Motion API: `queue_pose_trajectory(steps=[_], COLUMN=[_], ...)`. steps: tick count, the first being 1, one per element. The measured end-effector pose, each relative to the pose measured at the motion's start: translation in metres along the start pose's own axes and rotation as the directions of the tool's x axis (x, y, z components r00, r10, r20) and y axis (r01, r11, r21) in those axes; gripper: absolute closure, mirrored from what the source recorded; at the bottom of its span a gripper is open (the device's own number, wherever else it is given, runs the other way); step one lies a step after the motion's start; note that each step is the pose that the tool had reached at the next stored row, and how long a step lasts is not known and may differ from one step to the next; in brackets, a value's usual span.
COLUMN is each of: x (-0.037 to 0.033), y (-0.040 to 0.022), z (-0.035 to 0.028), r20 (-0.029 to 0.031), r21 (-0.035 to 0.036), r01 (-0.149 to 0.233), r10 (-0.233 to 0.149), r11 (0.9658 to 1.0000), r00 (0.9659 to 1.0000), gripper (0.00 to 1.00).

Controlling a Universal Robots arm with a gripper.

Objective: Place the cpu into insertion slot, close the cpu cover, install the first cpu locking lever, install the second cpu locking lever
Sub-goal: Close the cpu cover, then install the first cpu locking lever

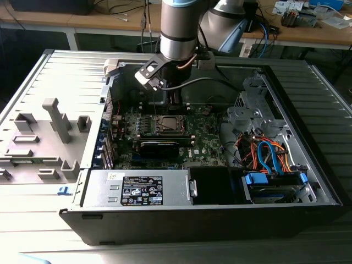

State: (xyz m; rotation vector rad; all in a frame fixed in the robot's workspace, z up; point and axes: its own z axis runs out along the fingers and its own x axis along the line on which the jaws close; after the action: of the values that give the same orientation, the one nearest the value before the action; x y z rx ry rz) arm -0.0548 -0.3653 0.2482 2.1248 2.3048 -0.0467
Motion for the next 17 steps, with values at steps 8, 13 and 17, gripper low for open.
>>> queue_pose_trajectory(steps=[8,13,17], x=[-0.0003,-0.0003,-0.0003], y=[0.0002,0.0002,0.0002], z=[-0.0098,-0.0098,-0.0098], r20=[-0.0032,-0.0047,-0.0047], r21=[0.0001,0.0,-0.0001], r01=[0.0,0.0,0.005], r10=[0.0,0.0,-0.005], r11=[1.0,1.0,1.0], r00=[1.0,1.0,1.0], gripper=[0.89,0.89,0.89])
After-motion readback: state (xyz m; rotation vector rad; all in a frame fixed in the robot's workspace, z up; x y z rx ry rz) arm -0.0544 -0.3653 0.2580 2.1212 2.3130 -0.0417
